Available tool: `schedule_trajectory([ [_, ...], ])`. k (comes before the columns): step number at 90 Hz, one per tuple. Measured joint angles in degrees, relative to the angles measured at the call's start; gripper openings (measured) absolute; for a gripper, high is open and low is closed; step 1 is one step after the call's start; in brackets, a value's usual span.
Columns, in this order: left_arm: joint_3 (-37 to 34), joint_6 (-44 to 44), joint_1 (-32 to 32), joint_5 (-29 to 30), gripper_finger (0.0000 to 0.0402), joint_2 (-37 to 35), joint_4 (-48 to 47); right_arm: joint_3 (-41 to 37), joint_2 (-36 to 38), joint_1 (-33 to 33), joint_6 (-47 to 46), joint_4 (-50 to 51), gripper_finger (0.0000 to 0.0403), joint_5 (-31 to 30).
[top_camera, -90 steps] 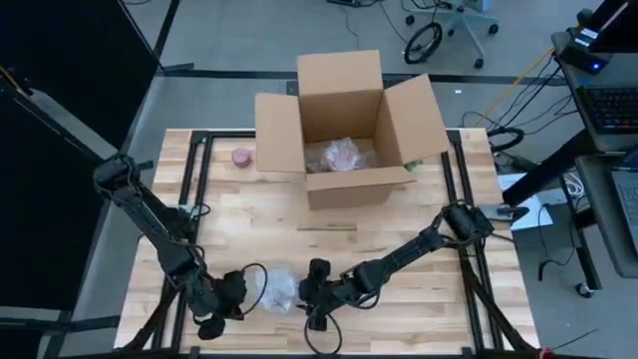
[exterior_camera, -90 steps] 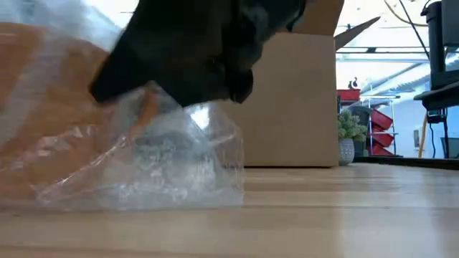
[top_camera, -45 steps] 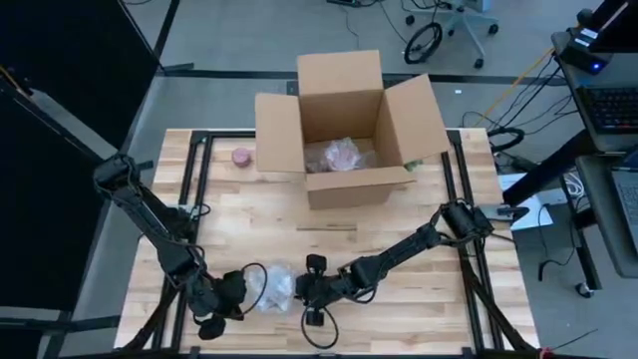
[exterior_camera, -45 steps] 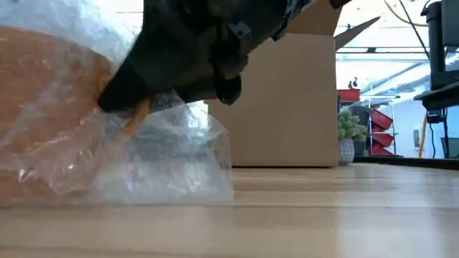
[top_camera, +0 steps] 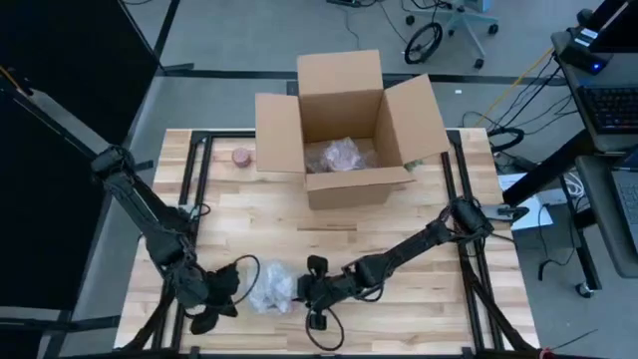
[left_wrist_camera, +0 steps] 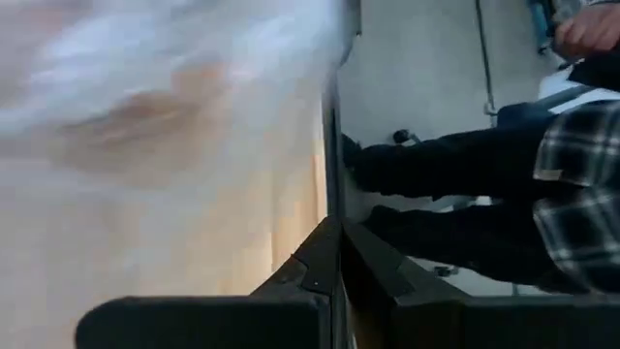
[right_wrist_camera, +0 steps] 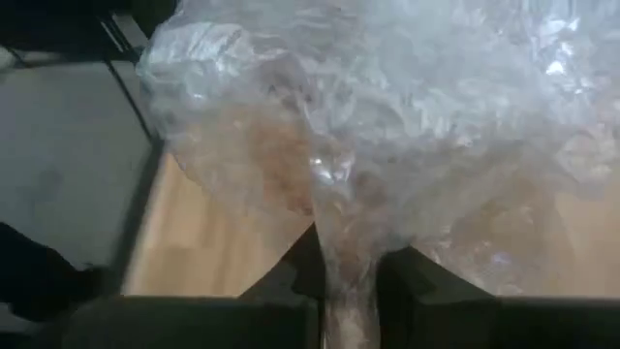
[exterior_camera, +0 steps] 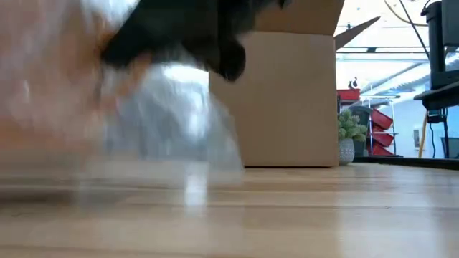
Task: Wrap mug
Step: Put the orange cup into the box
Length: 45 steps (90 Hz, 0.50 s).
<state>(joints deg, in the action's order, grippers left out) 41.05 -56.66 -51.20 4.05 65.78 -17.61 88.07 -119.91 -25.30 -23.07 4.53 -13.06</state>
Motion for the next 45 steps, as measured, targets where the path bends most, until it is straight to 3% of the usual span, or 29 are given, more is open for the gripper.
schedule_trajectory([
  [20,9.5,3.1,0.0,5.0,0.0,-6.5,-19.3,9.2,4.3,0.5,2.9,13.1,0.0025,-0.5],
  [45,20.4,6.5,0.0,8.0,0.0,-12.5,-29.5,30.0,4.8,3.1,5.8,33.4,0.0025,-0.6],
])
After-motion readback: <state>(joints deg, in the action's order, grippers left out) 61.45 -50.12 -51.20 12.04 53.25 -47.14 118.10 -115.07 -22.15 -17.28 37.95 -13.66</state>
